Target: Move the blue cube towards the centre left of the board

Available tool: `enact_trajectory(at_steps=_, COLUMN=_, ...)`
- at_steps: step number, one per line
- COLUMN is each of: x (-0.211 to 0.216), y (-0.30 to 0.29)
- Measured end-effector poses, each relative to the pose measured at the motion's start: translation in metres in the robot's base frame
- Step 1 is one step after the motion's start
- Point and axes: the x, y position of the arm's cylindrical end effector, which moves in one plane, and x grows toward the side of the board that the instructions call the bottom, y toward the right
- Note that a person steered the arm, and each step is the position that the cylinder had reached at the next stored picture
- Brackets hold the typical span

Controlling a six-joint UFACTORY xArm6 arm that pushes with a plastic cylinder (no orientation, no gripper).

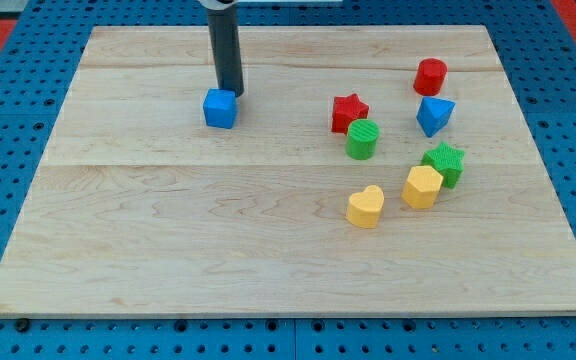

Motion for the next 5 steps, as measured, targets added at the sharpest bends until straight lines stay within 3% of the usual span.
enact_trajectory(at_steps=1, x=-0.009, y=0.041)
enact_trajectory(at_steps=2, x=0.005, y=0.04)
enact_trajectory(at_steps=5, x=-0.004, y=0.0)
